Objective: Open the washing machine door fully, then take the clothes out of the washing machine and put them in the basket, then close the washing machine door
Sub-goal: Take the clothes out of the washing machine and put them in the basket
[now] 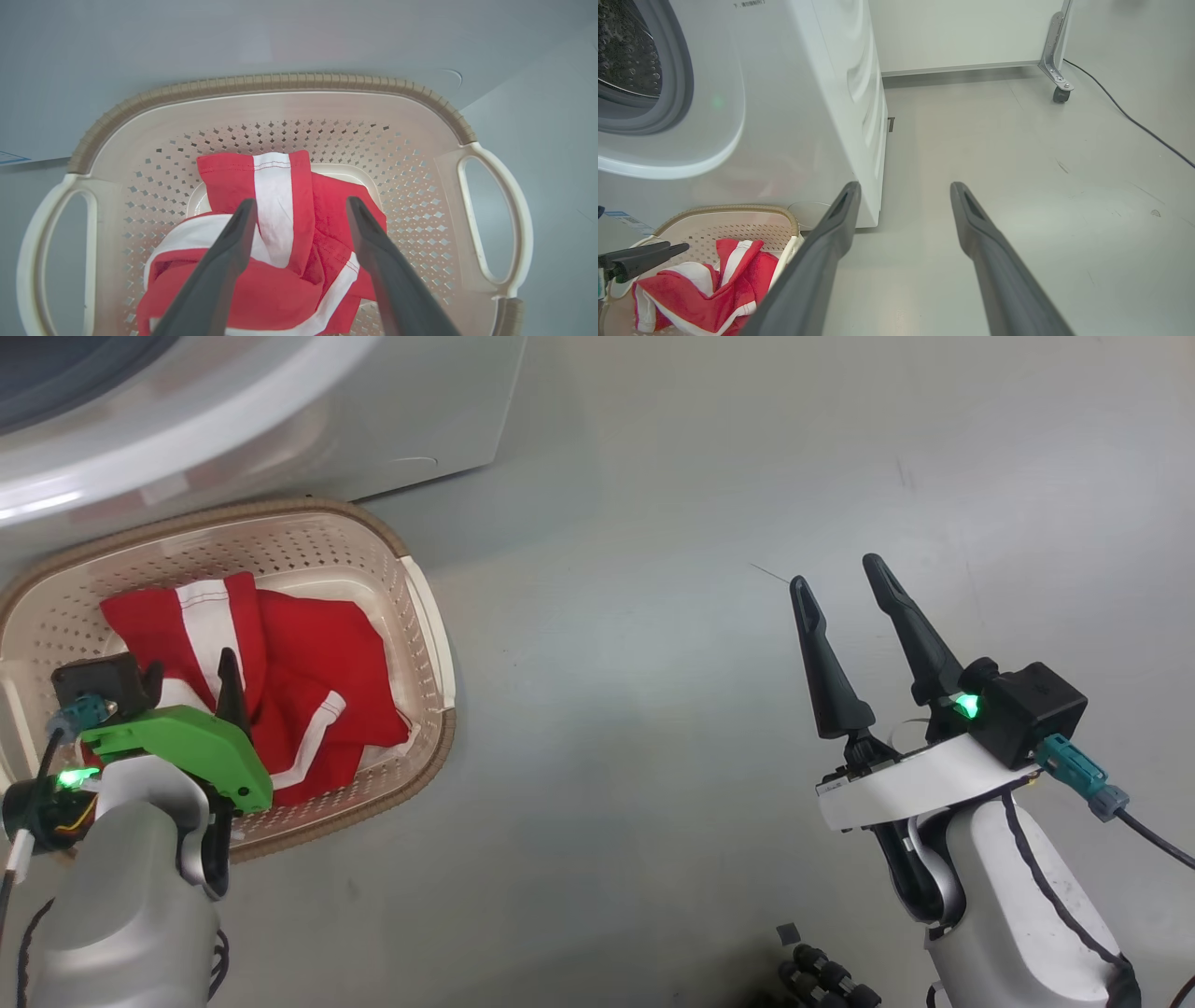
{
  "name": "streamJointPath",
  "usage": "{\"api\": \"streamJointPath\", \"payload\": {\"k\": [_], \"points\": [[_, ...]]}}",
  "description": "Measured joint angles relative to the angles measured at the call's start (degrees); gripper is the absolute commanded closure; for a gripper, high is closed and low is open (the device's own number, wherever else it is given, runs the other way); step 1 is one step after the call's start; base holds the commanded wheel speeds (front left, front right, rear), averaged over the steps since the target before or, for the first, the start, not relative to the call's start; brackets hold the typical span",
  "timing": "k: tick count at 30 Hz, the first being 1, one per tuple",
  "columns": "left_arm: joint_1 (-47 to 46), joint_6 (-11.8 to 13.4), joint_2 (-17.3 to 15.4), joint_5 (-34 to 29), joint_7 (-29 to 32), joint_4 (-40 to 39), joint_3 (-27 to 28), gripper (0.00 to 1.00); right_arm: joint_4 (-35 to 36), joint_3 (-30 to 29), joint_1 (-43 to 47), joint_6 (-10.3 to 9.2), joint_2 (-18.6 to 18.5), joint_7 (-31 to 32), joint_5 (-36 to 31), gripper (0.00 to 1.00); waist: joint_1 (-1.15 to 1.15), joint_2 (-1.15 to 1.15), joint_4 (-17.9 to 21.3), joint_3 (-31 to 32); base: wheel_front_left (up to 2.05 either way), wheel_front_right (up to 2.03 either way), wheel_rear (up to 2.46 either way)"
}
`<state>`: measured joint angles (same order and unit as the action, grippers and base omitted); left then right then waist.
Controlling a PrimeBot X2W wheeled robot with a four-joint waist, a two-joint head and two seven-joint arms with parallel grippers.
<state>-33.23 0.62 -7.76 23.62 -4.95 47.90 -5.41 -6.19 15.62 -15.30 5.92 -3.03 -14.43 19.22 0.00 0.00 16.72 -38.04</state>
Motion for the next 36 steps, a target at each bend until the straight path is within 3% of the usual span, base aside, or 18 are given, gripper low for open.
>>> {"api": "streamJointPath", "payload": {"k": [10,25,36], "points": [[0.0,-1.5,2.8,0.0,-8.6,-1.5,-0.4,0.00,-1.2,-1.9,0.0,-0.01,-0.5,0.0,-0.7,0.00,0.00,0.00,-3.1,3.3,0.00,0.00,0.00],[5.0,-2.7,4.7,-2.0,-9.5,-9.0,-2.2,0.00,-4.0,-4.1,2.9,-0.47,-2.4,0.0,-2.1,0.00,0.00,0.00,-8.5,12.5,0.00,0.00,0.00],[12.6,-1.9,4.8,-5.1,-9.5,-20.6,-1.9,0.00,-5.3,-4.8,8.0,-1.04,-3.1,0.0,-2.3,0.00,0.00,0.00,-12.0,20.9,0.00,0.00,0.00]]}}
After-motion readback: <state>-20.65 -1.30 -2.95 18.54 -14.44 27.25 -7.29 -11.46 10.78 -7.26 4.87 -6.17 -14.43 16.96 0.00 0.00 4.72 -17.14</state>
